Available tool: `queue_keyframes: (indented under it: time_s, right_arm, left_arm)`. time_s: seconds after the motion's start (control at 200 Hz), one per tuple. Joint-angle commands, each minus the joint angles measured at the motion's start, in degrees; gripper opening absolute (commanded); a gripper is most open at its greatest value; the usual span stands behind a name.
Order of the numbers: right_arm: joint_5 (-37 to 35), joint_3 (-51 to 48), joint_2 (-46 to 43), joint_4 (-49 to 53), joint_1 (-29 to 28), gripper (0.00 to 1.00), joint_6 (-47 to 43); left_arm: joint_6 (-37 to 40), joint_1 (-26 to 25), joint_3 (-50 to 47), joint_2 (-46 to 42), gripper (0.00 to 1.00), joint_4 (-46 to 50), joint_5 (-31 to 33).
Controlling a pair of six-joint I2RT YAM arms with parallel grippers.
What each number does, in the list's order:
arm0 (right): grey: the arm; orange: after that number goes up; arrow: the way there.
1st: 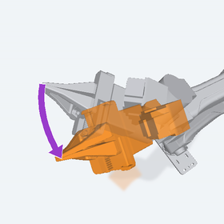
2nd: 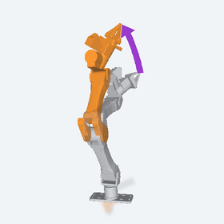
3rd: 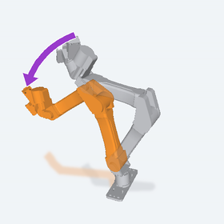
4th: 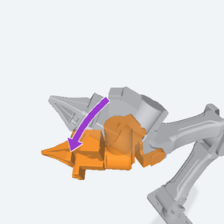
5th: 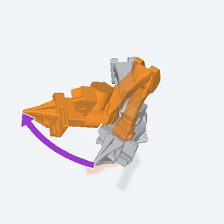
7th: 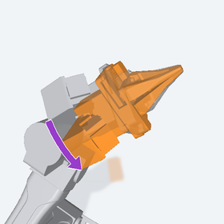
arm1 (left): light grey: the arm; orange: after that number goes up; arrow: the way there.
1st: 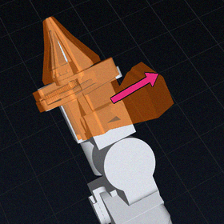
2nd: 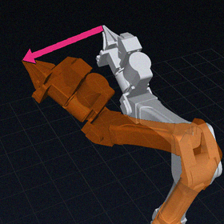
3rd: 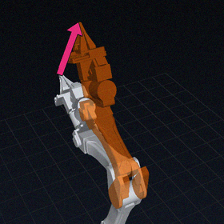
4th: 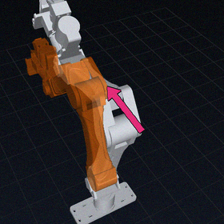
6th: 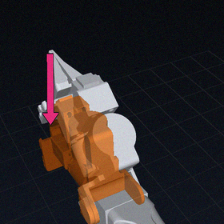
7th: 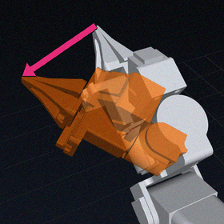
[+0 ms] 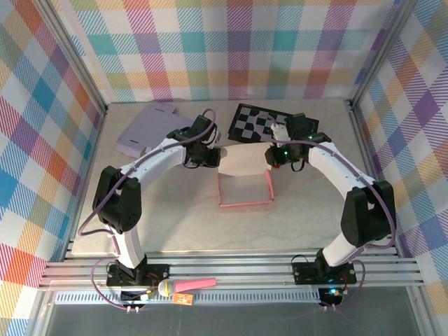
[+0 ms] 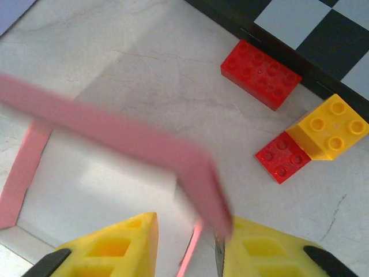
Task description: Fold the paper box
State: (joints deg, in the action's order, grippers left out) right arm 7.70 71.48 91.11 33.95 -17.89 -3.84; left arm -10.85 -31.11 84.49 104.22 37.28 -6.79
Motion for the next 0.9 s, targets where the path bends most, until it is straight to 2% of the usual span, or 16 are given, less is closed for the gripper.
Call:
queue_keyframes:
  time_s: [0.0, 0.23, 0.44, 0.56, 0.725, 0.895]
  right_arm:
    - [-1.23, -0.02, -2.64, 1.10, 0.44, 0.32, 0.97]
    - [-2.13, 1.25, -0.85, 0.89, 0.45, 0.30, 0.53]
    - [-2.65, 4.36, 1.67, -0.19, 0.96, 0.49, -1.26]
    - [3.86, 7.90, 4.91, -0.44, 3.12, 0.55, -1.26]
    - [14.02, 15.18, 10.49, 3.81, 4.33, 0.60, -7.15]
    - [16.08, 16.12, 11.26, 4.45, 4.27, 0.61, -8.24]
  left_arm:
    - [0.34, -0.62, 1.07, 0.01, 0.12, -0.49, -0.40]
    - [0.90, -0.97, 1.02, 0.01, 0.12, -0.21, -0.16]
    - [1.99, -0.95, 1.93, 0.19, 0.12, 1.04, 0.29]
    - [3.77, -0.97, 2.27, -0.26, 0.11, 2.69, 0.11]
    - [9.36, 0.85, 3.38, -1.04, 0.10, 8.84, -1.12]
    - [16.46, 4.03, 2.99, -2.76, 0.08, 14.47, -4.81]
